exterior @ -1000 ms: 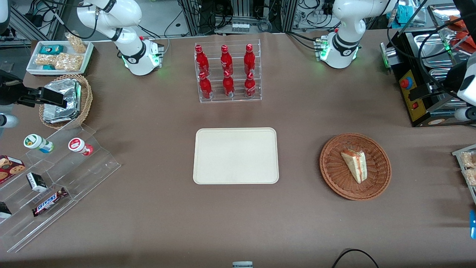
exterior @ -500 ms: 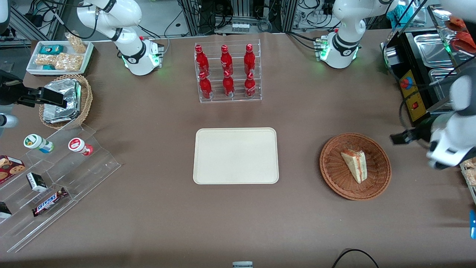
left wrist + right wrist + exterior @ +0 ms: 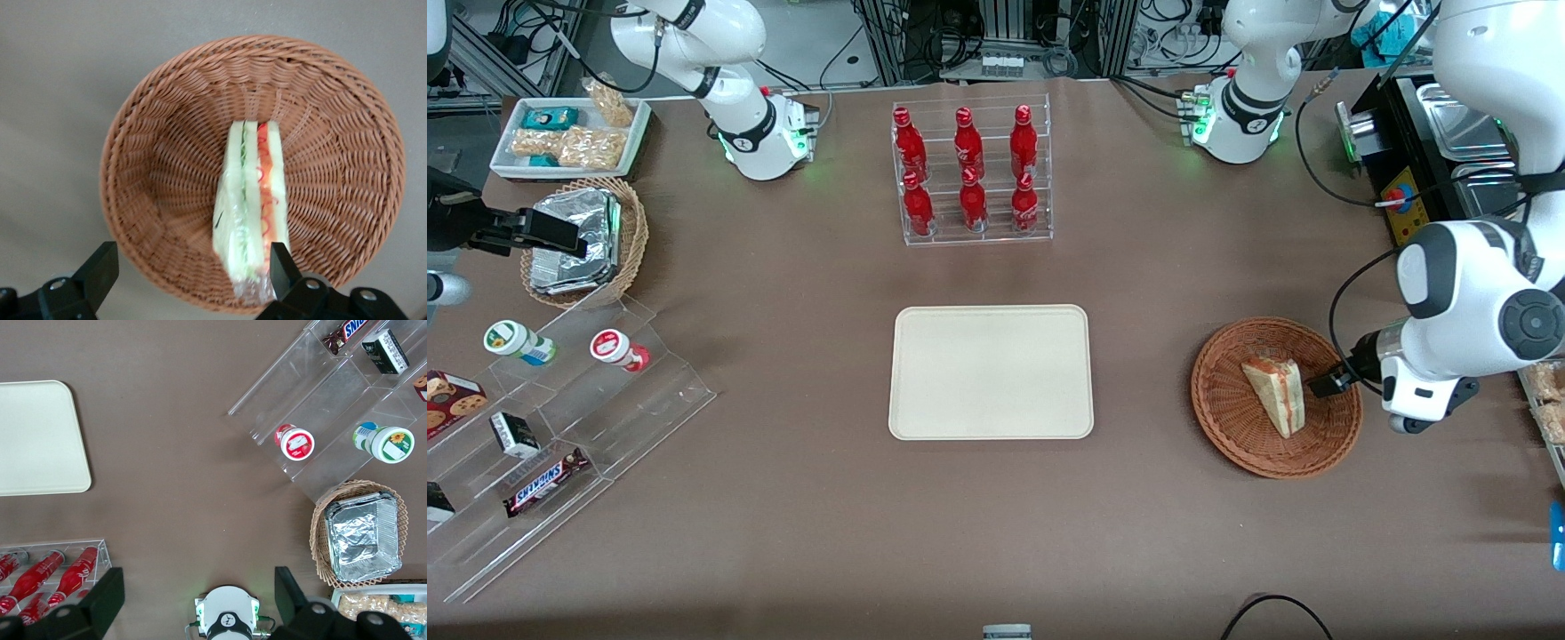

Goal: Place sandwich from basket to tray
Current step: 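Close the left gripper on the wrapped sandwich in the basket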

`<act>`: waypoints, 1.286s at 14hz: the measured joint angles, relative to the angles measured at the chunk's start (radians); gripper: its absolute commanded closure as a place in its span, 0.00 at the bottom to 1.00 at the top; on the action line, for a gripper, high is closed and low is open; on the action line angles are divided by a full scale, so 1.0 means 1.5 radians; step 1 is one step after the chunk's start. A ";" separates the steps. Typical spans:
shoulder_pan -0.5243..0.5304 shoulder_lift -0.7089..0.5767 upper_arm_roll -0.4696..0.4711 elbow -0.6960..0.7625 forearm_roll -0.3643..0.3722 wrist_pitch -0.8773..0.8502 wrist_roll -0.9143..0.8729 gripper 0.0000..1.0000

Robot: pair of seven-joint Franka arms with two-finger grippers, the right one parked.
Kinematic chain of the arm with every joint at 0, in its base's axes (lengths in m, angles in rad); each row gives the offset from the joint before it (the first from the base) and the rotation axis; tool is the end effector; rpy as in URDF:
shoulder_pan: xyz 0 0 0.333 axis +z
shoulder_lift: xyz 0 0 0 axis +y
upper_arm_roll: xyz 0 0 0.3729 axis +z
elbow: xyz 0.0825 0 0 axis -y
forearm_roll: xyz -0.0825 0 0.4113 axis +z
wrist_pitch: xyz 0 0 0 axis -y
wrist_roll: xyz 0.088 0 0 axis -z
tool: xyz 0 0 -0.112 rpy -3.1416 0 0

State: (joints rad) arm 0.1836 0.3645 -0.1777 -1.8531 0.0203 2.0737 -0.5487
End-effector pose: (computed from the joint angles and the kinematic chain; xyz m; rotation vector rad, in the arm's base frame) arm 0.6588 0.0136 0.3499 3.0076 0.8497 -0.2277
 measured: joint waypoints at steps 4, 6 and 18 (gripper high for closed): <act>-0.015 0.026 -0.008 -0.002 -0.001 0.035 -0.007 0.00; -0.025 0.040 -0.009 -0.007 -0.001 0.053 -0.015 0.00; -0.028 0.046 -0.009 -0.111 -0.002 0.181 -0.036 0.87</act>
State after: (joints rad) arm 0.1414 0.4332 -0.1908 -2.0195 0.0175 2.3449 -0.6026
